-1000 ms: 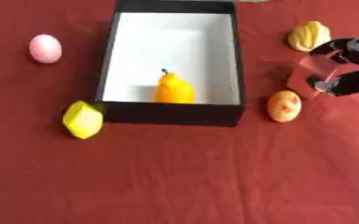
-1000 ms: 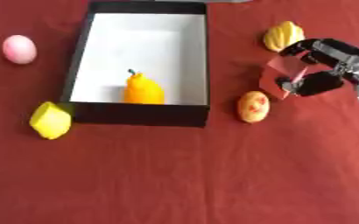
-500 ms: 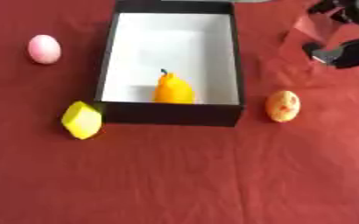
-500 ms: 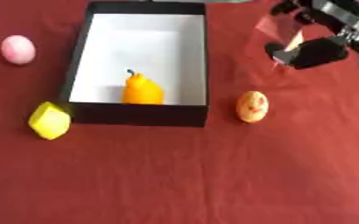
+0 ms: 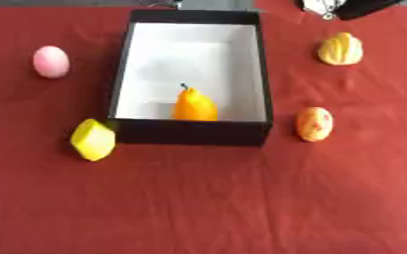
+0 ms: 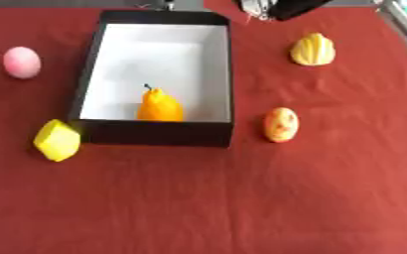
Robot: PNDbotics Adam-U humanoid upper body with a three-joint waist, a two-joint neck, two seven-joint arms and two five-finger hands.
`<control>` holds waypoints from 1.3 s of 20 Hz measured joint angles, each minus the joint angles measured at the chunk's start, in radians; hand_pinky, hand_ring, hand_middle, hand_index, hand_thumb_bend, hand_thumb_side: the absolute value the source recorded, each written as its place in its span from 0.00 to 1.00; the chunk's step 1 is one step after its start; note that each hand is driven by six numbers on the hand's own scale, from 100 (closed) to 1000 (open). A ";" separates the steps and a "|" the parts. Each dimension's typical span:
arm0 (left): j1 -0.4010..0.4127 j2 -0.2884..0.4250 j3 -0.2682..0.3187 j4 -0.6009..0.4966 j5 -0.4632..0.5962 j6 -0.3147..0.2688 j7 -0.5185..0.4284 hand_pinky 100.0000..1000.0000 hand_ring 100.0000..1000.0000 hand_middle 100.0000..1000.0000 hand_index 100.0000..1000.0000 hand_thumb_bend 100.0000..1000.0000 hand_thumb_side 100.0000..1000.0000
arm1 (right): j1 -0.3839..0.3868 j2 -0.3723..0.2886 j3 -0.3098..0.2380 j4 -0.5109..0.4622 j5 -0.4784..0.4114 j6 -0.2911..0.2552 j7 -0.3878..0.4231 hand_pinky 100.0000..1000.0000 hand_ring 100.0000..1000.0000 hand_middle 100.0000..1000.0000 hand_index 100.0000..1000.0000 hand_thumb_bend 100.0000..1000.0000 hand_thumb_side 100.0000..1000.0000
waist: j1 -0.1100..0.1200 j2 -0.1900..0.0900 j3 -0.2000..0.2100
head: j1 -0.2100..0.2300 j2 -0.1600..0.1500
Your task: Pick up objects on the table and place them in the box.
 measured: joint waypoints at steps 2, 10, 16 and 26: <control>0.000 0.000 0.004 0.000 0.001 -0.004 0.007 0.61 0.80 0.81 0.76 0.24 0.87 | -0.041 0.060 0.021 0.027 0.048 -0.008 0.021 0.82 0.48 0.63 0.71 0.15 0.00 | -0.001 -0.007 0.003 | -0.006 0.000; 0.001 0.014 0.044 -0.003 0.016 -0.027 0.050 0.61 0.79 0.81 0.75 0.24 0.86 | -0.094 0.270 0.106 0.277 0.253 -0.103 0.091 0.81 0.48 0.62 0.71 0.17 0.00 | -0.004 -0.016 0.027 | -0.035 0.000; 0.009 0.017 0.068 -0.010 0.018 -0.043 0.073 0.61 0.79 0.81 0.75 0.24 0.84 | -0.100 0.410 0.120 0.513 0.425 -0.221 0.092 0.81 0.48 0.62 0.71 0.18 0.00 | -0.004 -0.017 0.036 | -0.053 0.000; 0.009 0.017 0.068 -0.022 0.018 -0.044 0.073 0.61 0.79 0.81 0.75 0.24 0.85 | -0.072 0.538 0.098 0.782 0.591 -0.386 0.061 0.83 0.64 0.67 0.80 0.22 0.00 | -0.003 -0.016 0.042 | -0.065 0.000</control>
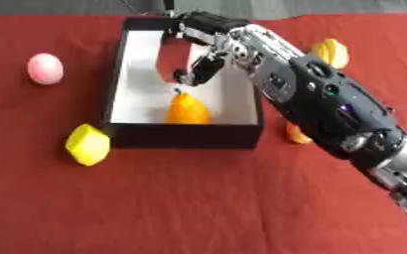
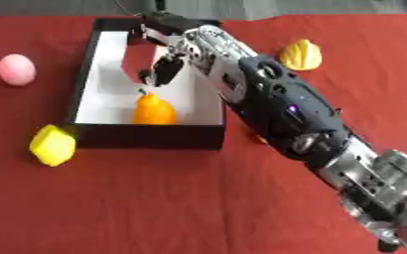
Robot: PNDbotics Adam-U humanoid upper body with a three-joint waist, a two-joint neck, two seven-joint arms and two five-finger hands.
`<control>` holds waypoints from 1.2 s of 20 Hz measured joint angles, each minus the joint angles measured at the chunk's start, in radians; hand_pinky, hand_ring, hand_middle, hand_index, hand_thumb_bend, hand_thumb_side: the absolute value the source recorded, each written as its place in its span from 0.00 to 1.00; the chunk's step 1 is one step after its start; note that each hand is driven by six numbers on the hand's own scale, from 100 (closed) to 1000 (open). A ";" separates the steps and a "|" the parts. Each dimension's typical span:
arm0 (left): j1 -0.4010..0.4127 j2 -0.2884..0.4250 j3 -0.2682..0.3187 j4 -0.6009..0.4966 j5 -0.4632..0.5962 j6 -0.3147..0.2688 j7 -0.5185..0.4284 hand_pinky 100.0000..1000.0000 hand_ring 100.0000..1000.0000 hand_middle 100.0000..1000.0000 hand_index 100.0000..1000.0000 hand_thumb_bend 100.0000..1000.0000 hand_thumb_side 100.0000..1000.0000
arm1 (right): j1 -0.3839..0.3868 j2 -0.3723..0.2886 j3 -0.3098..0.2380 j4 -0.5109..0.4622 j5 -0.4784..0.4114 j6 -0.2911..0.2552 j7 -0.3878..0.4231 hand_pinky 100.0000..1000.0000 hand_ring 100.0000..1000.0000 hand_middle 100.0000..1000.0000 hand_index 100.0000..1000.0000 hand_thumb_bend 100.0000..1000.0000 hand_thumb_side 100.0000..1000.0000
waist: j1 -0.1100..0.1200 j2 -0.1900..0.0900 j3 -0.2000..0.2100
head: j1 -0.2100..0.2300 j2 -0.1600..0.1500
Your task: Pick up objects on the table and place them in the box.
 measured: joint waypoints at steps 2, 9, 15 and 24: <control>0.000 0.000 0.000 -0.001 0.000 0.000 0.000 0.61 0.79 0.81 0.75 0.24 0.85 | 0.000 0.006 -0.006 0.017 0.018 -0.022 0.003 0.86 0.76 0.74 0.84 0.27 0.00 | 0.000 0.000 0.000 | 0.000 0.000; 0.000 0.000 0.000 -0.001 -0.001 0.001 -0.001 0.61 0.80 0.81 0.75 0.24 0.85 | 0.000 0.012 -0.028 0.017 0.028 -0.017 -0.029 0.94 0.86 0.78 0.89 0.30 0.00 | 0.000 0.001 0.000 | 0.000 0.000; 0.000 0.000 0.000 0.001 -0.001 0.004 -0.004 0.61 0.80 0.81 0.75 0.24 0.85 | 0.000 0.010 -0.028 -0.034 -0.020 0.036 -0.041 0.96 0.92 0.80 0.95 0.30 0.00 | 0.000 0.001 -0.002 | 0.000 0.000; 0.001 0.000 0.000 0.003 -0.001 0.009 -0.012 0.61 0.79 0.81 0.76 0.23 0.85 | 0.000 -0.006 -0.021 -0.081 -0.035 0.046 0.000 1.00 1.00 0.83 0.95 0.22 0.00 | 0.001 0.001 -0.007 | 0.001 0.000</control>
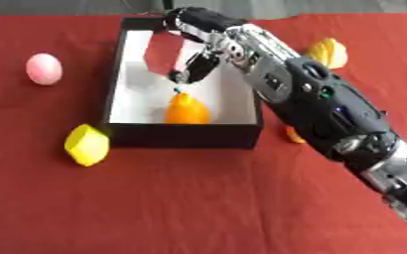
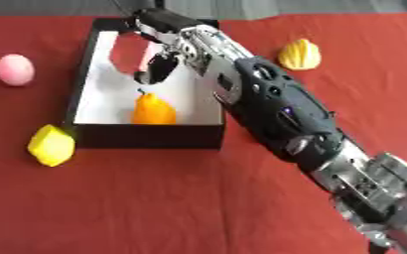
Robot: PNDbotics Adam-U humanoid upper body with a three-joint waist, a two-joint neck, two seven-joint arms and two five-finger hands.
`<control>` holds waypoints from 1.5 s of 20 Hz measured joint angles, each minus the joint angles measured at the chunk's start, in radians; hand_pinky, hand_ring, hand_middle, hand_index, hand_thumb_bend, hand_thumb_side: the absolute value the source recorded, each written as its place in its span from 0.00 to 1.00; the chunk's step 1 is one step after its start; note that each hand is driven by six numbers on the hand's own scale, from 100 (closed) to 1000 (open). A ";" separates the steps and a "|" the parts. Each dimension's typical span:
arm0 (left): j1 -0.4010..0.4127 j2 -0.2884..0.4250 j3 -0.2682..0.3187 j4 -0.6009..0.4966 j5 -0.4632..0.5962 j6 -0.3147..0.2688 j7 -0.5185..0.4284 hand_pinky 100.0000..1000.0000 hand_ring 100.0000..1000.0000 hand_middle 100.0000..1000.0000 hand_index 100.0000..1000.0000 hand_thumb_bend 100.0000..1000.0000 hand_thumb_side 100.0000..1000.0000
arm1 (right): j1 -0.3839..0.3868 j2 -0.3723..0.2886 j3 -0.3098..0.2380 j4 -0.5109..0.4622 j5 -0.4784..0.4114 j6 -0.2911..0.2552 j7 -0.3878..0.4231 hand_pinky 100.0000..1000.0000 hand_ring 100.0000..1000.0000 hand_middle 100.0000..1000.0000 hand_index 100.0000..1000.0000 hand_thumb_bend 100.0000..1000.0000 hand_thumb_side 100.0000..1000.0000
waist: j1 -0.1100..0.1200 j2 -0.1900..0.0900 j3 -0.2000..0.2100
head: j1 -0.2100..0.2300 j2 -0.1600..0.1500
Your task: Pick up objects on the table and place them in the box.
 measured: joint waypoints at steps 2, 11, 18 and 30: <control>0.000 0.000 0.000 0.000 0.000 0.000 -0.003 0.61 0.79 0.81 0.76 0.22 0.84 | 0.000 0.000 -0.001 0.008 0.000 0.000 -0.001 1.00 0.99 0.82 0.94 0.26 0.00 | 0.000 0.000 0.000 | 0.001 0.000; 0.000 0.000 0.000 0.000 0.000 0.000 -0.005 0.61 0.79 0.80 0.75 0.21 0.84 | 0.001 0.000 0.005 0.026 -0.047 0.031 -0.088 0.97 0.91 0.81 0.95 0.27 0.00 | 0.002 0.000 0.000 | 0.001 0.000; 0.010 0.000 0.000 0.001 -0.006 0.000 -0.006 0.61 0.79 0.80 0.75 0.21 0.85 | 0.008 -0.083 -0.026 -0.132 -0.185 0.079 -0.078 0.89 0.76 0.75 0.97 0.31 0.00 | -0.004 -0.001 -0.015 | 0.010 0.000; 0.026 0.008 0.006 0.006 -0.013 0.002 -0.001 0.61 0.79 0.80 0.75 0.21 0.85 | 0.213 -0.526 -0.179 -0.433 -0.344 0.102 0.021 0.91 0.82 0.76 0.90 0.46 0.00 | 0.003 -0.005 -0.062 | 0.080 0.000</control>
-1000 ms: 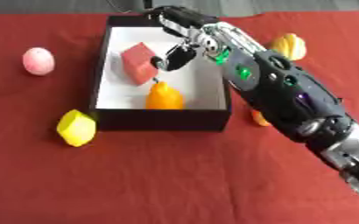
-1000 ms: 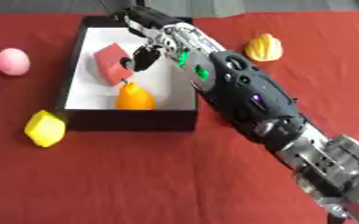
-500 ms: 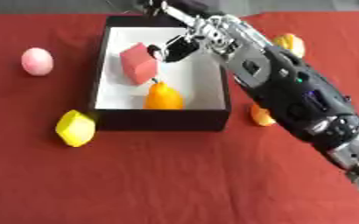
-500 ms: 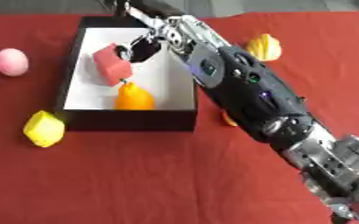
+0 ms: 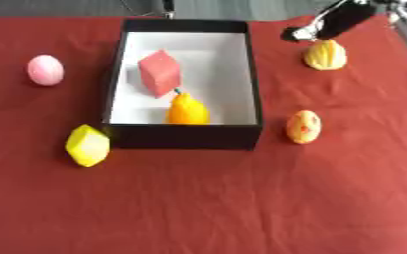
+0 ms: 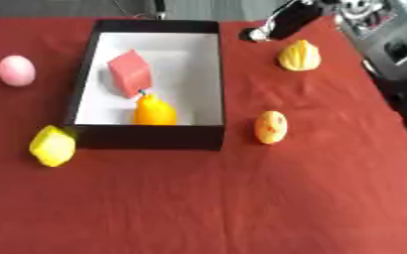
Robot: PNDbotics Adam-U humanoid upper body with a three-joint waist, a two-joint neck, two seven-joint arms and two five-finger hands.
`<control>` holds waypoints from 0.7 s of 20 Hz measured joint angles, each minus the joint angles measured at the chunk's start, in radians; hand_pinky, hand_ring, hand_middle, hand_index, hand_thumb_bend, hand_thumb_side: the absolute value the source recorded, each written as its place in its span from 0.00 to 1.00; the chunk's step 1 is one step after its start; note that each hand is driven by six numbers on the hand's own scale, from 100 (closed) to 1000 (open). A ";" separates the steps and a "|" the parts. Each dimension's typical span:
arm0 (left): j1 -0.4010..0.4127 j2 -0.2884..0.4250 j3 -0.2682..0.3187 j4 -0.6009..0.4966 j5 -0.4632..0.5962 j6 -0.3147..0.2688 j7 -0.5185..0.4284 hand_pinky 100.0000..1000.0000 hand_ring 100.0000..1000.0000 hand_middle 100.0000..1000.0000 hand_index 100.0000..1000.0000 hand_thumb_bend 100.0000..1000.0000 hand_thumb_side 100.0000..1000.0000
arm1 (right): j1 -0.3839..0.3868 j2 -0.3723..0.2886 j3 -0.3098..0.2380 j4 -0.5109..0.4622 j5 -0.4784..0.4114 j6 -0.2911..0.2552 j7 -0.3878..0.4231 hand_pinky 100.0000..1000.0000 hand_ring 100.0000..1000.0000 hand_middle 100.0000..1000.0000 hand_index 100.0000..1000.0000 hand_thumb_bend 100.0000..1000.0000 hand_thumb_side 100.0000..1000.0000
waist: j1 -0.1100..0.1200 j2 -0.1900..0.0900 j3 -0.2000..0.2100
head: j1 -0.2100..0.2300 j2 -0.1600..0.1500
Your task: Pick up objects on the table and place them in the box.
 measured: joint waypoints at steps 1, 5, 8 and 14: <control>0.000 0.000 0.000 0.000 0.000 0.000 0.000 0.61 0.79 0.81 0.75 0.21 0.85 | 0.019 -0.026 -0.009 -0.014 0.002 -0.003 0.008 0.91 0.82 0.77 0.91 0.41 0.00 | 0.000 0.000 -0.002 | 0.009 0.000; -0.001 0.000 0.000 0.000 0.000 0.001 -0.001 0.61 0.79 0.81 0.75 0.21 0.85 | 0.085 -0.105 -0.037 -0.036 0.016 -0.016 0.038 0.92 0.83 0.77 0.92 0.36 0.00 | 0.001 0.000 -0.002 | 0.049 0.000; -0.004 0.000 0.000 0.000 0.000 0.001 -0.002 0.61 0.79 0.81 0.75 0.21 0.85 | 0.133 -0.146 -0.051 -0.035 0.024 -0.020 0.049 0.92 0.83 0.77 0.92 0.36 0.00 | 0.003 0.002 0.002 | 0.066 0.000; -0.005 0.000 -0.001 0.000 0.000 0.003 -0.007 0.61 0.80 0.81 0.75 0.21 0.85 | 0.228 -0.188 -0.069 -0.050 -0.009 -0.029 0.040 0.91 0.82 0.76 0.90 0.36 0.00 | 0.002 0.009 0.006 | 0.071 0.000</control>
